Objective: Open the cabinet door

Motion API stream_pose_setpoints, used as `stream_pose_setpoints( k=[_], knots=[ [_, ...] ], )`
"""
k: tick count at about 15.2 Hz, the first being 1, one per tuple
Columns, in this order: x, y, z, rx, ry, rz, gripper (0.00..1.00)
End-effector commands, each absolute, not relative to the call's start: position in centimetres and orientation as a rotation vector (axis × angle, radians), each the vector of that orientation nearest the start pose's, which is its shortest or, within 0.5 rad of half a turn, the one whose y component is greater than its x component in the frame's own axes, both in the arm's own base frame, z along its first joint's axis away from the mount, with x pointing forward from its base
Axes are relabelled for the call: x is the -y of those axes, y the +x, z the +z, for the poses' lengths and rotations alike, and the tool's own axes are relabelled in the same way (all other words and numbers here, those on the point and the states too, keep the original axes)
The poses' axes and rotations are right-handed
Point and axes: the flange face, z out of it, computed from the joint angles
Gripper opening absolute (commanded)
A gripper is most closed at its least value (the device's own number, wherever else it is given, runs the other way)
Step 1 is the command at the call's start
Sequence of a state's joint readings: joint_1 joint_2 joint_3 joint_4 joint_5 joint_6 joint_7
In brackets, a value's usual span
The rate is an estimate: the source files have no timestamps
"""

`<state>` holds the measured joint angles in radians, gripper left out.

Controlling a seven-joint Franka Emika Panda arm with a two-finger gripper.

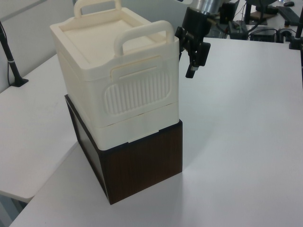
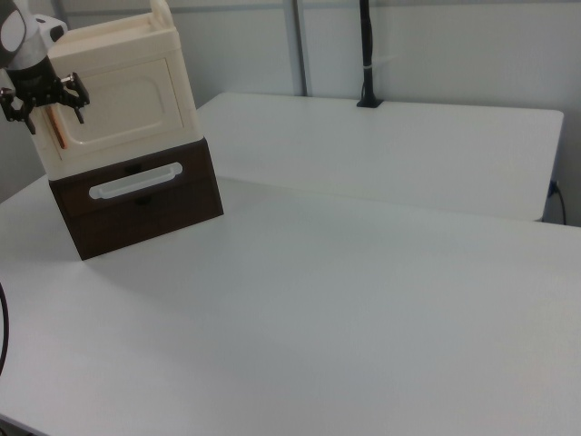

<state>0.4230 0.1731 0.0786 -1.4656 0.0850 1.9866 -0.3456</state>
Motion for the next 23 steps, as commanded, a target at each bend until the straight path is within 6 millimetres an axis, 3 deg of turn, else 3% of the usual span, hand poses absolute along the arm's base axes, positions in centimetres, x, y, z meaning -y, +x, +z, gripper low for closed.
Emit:
stream_pose_setpoints(
  k=[1,3,7,10,13,17,20,23],
  knots=[
    [-32.7,56.5,61.0,1.236,-2.678,-0.550,1.00],
    [-33.5,56.7,60.9,1.248,-2.657,-0.589,0.94],
    [-33.6,56.7,61.5,1.252,-2.650,-0.614,0.68],
    [-33.5,56.6,61.7,1.256,-2.649,-0.619,0.57],
    [-33.2,56.7,61.9,1.248,-2.652,-0.624,0.52],
    [-32.7,57.0,61.9,1.233,-2.659,-0.625,0.56],
    [-31.9,57.5,63.2,1.212,-2.660,-0.664,0.55],
    [-32.0,57.5,63.2,1.221,-2.658,-0.665,0.45]
  ],
)
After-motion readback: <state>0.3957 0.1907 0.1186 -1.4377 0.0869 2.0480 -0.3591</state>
